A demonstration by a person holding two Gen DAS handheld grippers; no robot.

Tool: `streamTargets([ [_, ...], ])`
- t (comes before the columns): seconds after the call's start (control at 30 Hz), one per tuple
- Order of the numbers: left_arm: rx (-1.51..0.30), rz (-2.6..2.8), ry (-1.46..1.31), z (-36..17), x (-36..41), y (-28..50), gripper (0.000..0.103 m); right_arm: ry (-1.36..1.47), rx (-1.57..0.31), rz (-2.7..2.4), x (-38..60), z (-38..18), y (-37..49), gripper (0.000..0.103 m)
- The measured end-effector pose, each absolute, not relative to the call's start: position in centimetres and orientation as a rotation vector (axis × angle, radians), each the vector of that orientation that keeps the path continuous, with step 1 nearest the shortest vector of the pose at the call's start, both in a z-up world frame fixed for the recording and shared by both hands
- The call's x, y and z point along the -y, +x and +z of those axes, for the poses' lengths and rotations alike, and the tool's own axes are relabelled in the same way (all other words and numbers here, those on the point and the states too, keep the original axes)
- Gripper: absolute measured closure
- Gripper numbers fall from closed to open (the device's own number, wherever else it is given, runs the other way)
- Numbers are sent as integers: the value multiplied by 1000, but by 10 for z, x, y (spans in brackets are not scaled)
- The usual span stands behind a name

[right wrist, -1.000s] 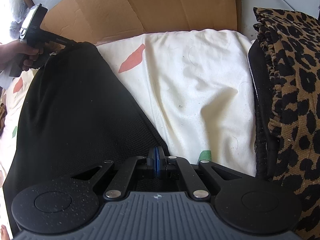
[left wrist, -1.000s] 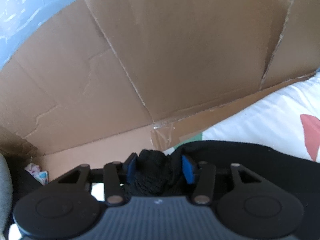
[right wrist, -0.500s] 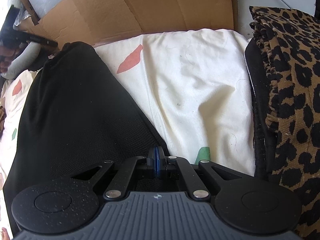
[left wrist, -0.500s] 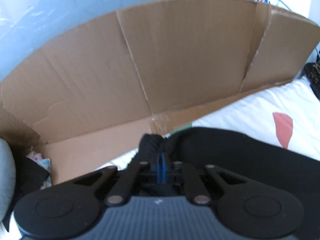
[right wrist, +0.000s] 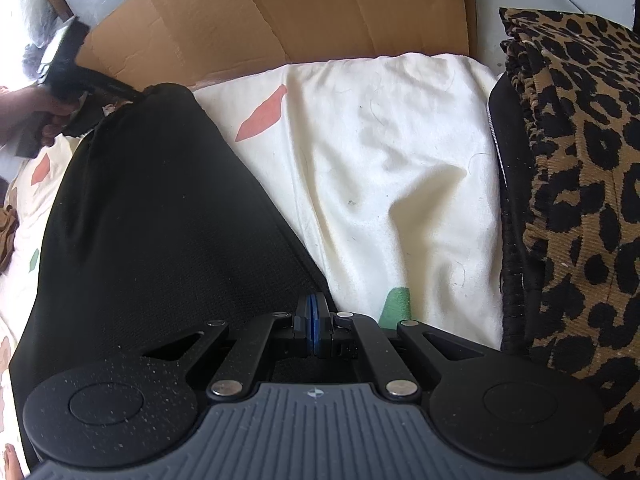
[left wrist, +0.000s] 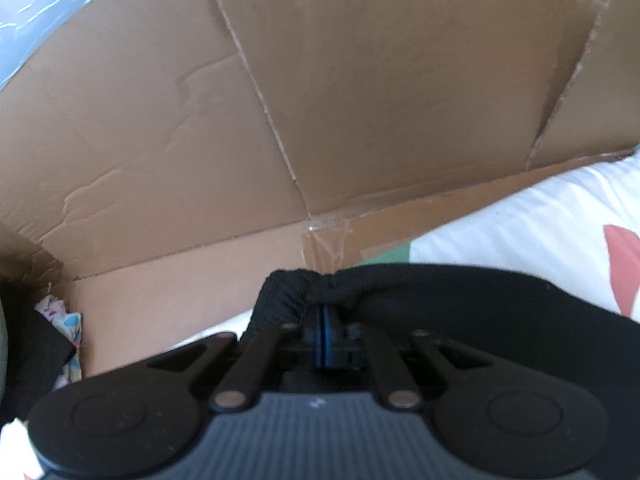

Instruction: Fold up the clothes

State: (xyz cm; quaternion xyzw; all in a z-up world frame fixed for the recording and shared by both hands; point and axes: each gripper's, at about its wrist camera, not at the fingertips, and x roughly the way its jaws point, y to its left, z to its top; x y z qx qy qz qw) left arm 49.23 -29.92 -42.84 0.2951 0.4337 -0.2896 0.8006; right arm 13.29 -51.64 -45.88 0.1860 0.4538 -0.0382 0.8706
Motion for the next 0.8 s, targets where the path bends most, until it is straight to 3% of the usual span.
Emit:
streamTargets([
  [0.33,-900,-635,672,-411,302,482,96,350,-960,-126,519,-443,122,97],
  [0.6,-879,-679,644,-378,262,454,96,374,-877,-98,517,-425,108,100],
  [0.8,-912,-702,609,-383,233,438,96,342,-885,-36,495,-425,124,99],
])
